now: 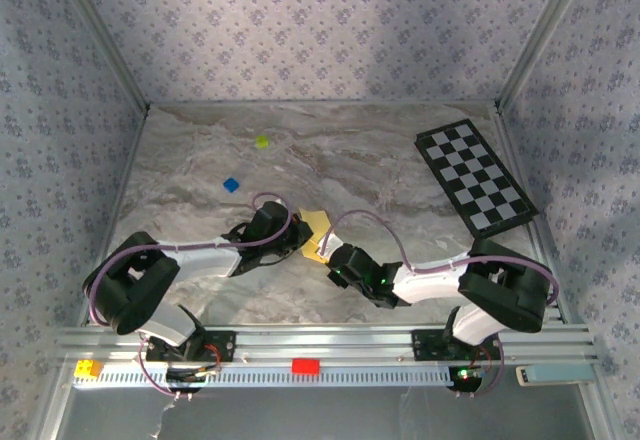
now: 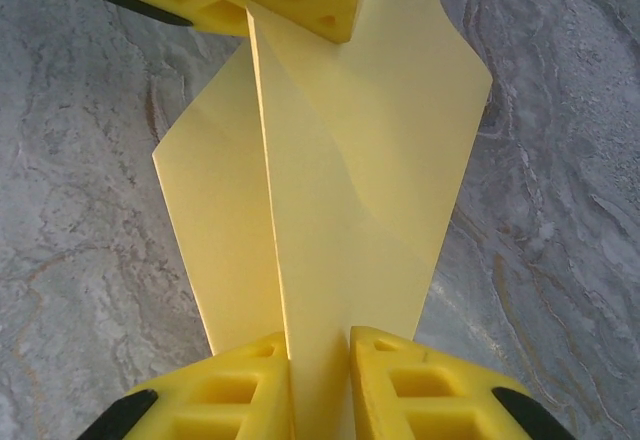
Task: Fold a paper plane with a square sheet of paper (pick it up from the middle)
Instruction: Fourth fold the wing at the center of the table.
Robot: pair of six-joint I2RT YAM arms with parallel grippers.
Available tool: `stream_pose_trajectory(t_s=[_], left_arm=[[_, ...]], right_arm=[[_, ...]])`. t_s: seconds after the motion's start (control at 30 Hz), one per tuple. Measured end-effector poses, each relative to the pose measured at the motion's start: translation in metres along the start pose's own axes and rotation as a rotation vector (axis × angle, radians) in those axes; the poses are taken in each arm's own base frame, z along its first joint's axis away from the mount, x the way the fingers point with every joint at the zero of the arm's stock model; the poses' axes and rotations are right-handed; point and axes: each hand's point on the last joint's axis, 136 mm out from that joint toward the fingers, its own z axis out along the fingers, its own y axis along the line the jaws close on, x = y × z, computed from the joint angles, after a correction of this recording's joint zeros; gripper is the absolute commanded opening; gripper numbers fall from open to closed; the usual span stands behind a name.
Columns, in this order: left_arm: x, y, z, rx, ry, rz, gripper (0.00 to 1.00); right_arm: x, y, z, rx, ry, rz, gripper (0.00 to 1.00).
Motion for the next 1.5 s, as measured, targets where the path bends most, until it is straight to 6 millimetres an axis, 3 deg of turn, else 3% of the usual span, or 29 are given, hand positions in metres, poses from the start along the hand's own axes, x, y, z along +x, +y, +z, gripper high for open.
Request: stream_pose_trajectory(t_s=[0.3, 0.4, 0.57, 0.83, 0.9, 1.23, 1.5], left_arm=[[0.0, 0.0, 0.0, 0.0, 0.0, 0.0, 0.04], [0.0, 0.0, 0.0, -0.001, 0.0, 0.002, 0.17], [-0.002, 0.001, -0.003, -0.011, -0.011, 0.005, 0.45], [-0.015, -0.014, -0.026, 0.013, -0.084, 0.007, 0.51], [-0.018, -0.015, -0.03, 0.015, -0.1, 0.007, 0.49], [-0.019, -0.009, -0.032, -0.013, -0.11, 0.019, 0.12], [-0.012, 0.008, -0.017, -0.067, -0.073, 0.013, 0.05]], right_arm=[[0.001, -0.001, 0.001, -0.001, 0.004, 0.013, 0.08], [0.001, -0.001, 0.002, -0.004, 0.005, 0.026, 0.04], [0.005, -0.003, 0.005, -0.017, 0.02, 0.06, 0.02], [0.012, 0.0, 0.014, -0.071, 0.047, 0.145, 0.0], [0.01, 0.0, 0.015, -0.093, 0.043, 0.176, 0.0], [0.008, -0.003, 0.019, -0.225, 0.024, 0.397, 0.0], [0.007, -0.004, 0.02, -0.305, 0.022, 0.548, 0.0]])
